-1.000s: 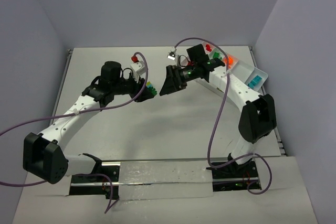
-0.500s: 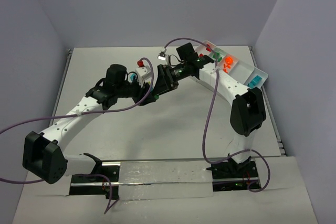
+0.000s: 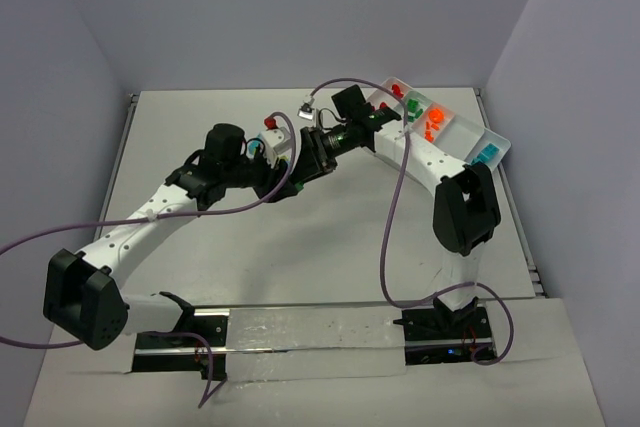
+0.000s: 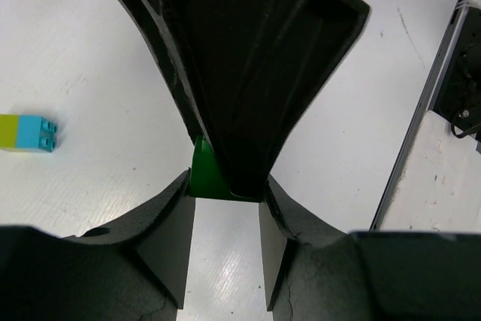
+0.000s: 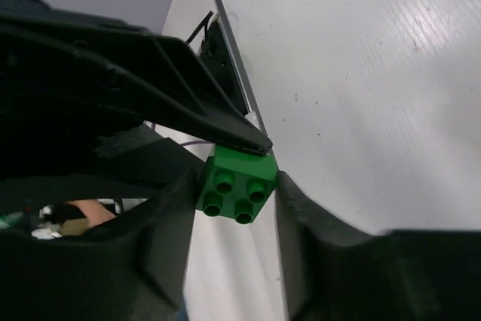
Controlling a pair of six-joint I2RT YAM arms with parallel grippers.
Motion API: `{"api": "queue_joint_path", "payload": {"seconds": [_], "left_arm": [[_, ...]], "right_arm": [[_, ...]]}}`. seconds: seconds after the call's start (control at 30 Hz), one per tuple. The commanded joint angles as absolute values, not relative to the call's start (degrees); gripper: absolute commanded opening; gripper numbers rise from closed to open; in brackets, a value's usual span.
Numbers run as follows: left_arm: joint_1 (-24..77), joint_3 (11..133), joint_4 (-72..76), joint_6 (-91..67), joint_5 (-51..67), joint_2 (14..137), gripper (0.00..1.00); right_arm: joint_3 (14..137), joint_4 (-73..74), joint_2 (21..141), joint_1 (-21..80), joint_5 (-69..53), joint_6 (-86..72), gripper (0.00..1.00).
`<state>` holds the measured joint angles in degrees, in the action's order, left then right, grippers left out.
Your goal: Sort the legos into containers by color
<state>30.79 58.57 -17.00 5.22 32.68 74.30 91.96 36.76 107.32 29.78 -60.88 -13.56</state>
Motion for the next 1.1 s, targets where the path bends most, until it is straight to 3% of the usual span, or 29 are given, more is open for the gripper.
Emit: {"api": "queue_joint_path", "payload": {"seconds": [0.0, 0.07, 0.13, 0.2, 0.33, 0.6, 0.73, 1.07], "left_arm": [[31.03, 61.63, -14.32, 5.61, 30.59, 74.36, 0.03], [31.04, 61.76, -14.51, 5.42, 29.50, 74.46, 0.18], [31.01, 62.68, -15.93, 4.88, 26.30, 74.80, 0.64], [30.48, 63.20, -16.64, 4.05, 24.92, 74.97, 0.97], [24.83, 63.91, -18.19, 3.93, 28.24, 75.06, 0.99], [19.29, 65.21, -18.06, 3.51, 25.84, 76.07, 0.99], [19.21, 65.02, -16.45, 2.35, 25.40, 77.27, 0.99], [19.16, 66.62, -16.52, 1.93, 24.43, 79.57, 0.99]], "right_arm": [[92.92, 36.83, 109.02, 30.48, -65.31, -13.89, 0.34], [93.08, 36.83, 109.13, 30.26, -66.28, -13.87, 0.19], [93.15, 36.92, 108.63, 29.04, -66.34, -13.62, 0.00], [92.99, 36.92, 108.34, 28.26, -65.81, -13.49, 0.00], [94.52, 37.69, 107.68, 21.00, -57.09, -10.43, 0.00], [102.66, 36.61, 111.02, 8.39, -18.30, -1.23, 0.00], [109.19, 38.76, 116.77, 6.84, -11.75, 1.64, 0.00], [117.94, 38.14, 127.79, 6.50, -10.55, 1.58, 0.00]]}}
